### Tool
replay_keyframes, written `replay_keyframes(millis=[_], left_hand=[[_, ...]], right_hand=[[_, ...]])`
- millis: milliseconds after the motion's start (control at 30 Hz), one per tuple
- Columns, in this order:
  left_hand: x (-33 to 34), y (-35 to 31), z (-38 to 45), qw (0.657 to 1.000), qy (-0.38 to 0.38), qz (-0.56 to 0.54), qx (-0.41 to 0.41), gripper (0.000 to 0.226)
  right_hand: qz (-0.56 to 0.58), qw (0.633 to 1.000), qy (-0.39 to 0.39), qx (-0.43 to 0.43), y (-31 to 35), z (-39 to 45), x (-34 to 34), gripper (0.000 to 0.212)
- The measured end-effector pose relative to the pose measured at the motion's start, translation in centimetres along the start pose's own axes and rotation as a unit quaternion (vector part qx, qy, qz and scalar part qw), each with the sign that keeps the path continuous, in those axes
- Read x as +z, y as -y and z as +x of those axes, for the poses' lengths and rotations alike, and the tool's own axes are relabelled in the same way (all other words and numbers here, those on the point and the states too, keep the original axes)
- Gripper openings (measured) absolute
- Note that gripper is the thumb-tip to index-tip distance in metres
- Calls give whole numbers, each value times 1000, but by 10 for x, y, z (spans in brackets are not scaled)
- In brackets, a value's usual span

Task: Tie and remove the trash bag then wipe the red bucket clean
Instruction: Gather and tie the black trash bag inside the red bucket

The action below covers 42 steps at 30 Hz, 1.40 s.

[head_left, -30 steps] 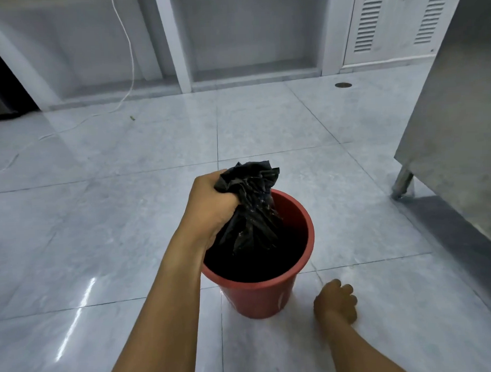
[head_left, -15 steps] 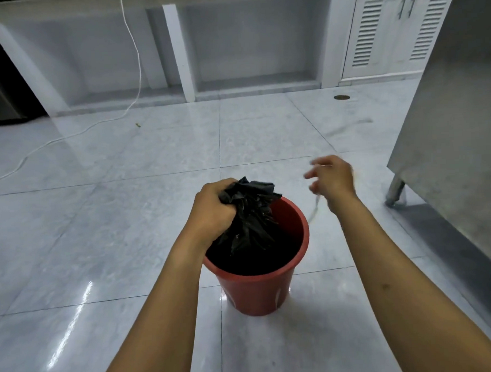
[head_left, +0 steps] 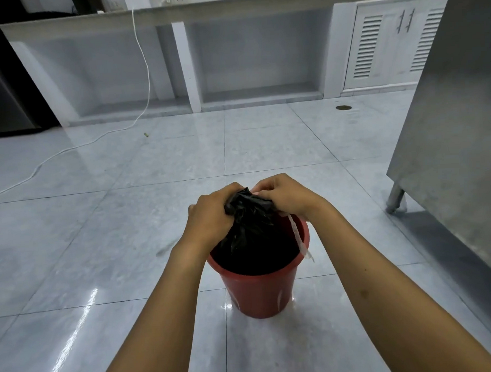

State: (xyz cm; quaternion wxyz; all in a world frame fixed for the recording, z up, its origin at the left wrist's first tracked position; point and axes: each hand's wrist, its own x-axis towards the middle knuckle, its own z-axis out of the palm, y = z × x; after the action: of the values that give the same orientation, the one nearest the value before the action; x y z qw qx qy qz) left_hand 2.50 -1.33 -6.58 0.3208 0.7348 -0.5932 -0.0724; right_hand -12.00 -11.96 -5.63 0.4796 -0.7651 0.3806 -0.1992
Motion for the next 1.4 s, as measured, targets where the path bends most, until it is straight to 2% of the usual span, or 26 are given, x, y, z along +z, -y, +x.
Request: replay_keyframes(millis=[133,167,233,333,400,433,500,567,633,700,800,867,967,1133,1233,1300,1400], left_hand=[[3,-1,4,997,-73,-13,-30,13],[5,-2,6,995,-84,-8,-53,13],[7,-9,7,988,-91,-37,-118,18],[11,-16,8,941,-82,-232,-235,34],[14,-16,12,903,-81,-308,-287,34],[15,-16,14,898,-83,-311,-301,32],[16,-17,16,910,-99,-250,-315,30],[17,-20,15,923,-103,-195,-316,28],[18,-22,14,928,-95,-177,-314,27],[22,-23,11,924,-88,-196,-317,27],[24,-25,9,887,-82,-303,-339,33],[22,-24,8,850,-52,-383,-359,36],[14,-26,6,816,6,-442,-372,39],[11,-22,3,800,72,-475,-359,41],[7,-20,2,784,115,-504,-343,33],[7,-20,3,797,105,-498,-325,29],[11,-21,2,855,70,-415,-303,44]], right_hand=[[-99,990,-100,12,-9,3,1,14],[-115,988,-98,21,-10,2,1,14],[-90,994,-46,47,-10,-5,3,13],[-26,996,51,70,0,-16,9,10],[-37,996,38,65,7,-18,16,10],[-30,997,16,65,10,-19,20,12],[41,996,-13,83,12,-20,29,19],[149,981,-2,123,14,-22,36,19],[238,958,18,158,17,-25,42,14],[279,945,17,169,19,-26,49,13],[313,934,13,172,23,-29,59,15],[306,937,19,169,27,-32,61,16],[301,937,31,173,30,-32,59,17],[350,915,11,199,26,-29,56,24],[386,903,-30,186,20,-28,61,32],[395,901,-46,174,16,-26,62,34],[371,914,-34,162,14,-24,62,30]])
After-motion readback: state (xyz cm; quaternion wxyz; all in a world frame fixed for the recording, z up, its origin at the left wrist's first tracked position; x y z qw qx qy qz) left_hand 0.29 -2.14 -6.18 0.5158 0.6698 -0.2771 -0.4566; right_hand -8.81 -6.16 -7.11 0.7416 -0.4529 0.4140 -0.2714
